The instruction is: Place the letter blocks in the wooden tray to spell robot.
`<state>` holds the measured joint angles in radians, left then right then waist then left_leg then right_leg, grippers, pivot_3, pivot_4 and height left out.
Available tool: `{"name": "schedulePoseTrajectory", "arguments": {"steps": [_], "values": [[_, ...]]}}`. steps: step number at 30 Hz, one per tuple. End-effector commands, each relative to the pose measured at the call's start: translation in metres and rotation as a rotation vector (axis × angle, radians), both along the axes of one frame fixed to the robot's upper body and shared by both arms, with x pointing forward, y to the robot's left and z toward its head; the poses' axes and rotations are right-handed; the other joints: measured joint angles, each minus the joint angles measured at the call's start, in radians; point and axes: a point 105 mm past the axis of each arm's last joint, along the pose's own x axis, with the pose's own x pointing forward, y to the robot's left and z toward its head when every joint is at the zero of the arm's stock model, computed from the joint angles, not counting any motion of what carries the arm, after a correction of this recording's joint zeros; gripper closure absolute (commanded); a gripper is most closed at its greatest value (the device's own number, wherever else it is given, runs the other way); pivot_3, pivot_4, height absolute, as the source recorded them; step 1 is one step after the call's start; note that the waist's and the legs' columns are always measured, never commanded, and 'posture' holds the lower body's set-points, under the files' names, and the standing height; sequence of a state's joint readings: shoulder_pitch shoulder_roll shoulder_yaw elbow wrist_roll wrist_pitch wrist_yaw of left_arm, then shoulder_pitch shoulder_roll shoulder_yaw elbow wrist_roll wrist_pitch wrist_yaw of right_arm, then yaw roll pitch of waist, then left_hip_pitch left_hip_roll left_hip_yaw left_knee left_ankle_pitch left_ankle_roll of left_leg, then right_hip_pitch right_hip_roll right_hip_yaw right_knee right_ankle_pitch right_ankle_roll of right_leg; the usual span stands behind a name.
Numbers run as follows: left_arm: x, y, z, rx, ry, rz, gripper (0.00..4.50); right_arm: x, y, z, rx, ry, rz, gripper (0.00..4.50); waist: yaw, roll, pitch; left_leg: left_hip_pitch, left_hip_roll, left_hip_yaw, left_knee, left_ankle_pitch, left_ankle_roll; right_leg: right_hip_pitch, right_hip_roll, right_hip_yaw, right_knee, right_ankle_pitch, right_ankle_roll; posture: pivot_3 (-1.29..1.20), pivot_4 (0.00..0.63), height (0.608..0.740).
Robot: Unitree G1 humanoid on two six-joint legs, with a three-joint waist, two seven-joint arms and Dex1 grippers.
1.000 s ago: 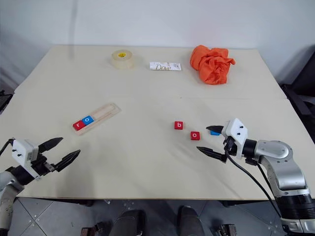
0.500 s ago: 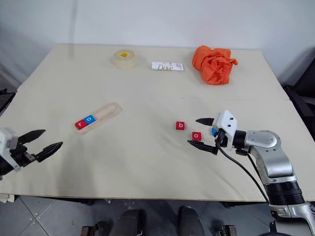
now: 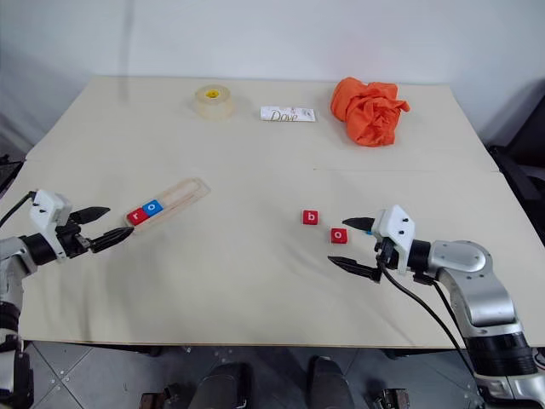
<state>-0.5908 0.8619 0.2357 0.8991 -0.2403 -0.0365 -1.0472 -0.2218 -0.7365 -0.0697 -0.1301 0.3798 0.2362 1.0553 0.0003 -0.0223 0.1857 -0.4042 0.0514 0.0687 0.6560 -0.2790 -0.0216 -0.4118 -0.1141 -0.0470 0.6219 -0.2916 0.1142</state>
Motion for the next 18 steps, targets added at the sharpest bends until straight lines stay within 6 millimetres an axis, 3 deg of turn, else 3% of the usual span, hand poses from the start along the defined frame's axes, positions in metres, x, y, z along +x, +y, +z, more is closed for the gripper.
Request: {"name": "schedulePoseTrajectory", "arguments": {"steps": [1,11,18], "values": [[0.007,-0.006,0.001,0.030,-0.004,-0.031,0.00,-0.007,-0.002,0.014,0.000,-0.050,-0.012,0.02,0.001,0.000,0.000,0.000,0.000,0.000,0.000,0.000,0.000,0.000,0.000,0.000,0.000,0.000,0.000,0.00,0.150,0.740],[0.022,-0.016,-0.014,0.083,0.069,-0.033,0.00,-0.017,-0.012,0.014,-0.011,-0.047,-0.070,0.02,0.000,0.000,0.000,0.000,0.000,0.000,0.002,0.000,0.000,0.000,0.000,0.000,0.000,0.000,0.001,0.00,0.150,0.740],[0.030,-0.018,-0.013,0.094,0.070,-0.004,0.00,-0.019,-0.012,0.014,-0.010,-0.050,-0.081,0.02,0.000,-0.001,0.000,0.000,0.000,0.000,0.003,0.000,0.000,0.001,0.000,0.000,0.001,0.001,0.001,0.00,0.150,0.740]]}}
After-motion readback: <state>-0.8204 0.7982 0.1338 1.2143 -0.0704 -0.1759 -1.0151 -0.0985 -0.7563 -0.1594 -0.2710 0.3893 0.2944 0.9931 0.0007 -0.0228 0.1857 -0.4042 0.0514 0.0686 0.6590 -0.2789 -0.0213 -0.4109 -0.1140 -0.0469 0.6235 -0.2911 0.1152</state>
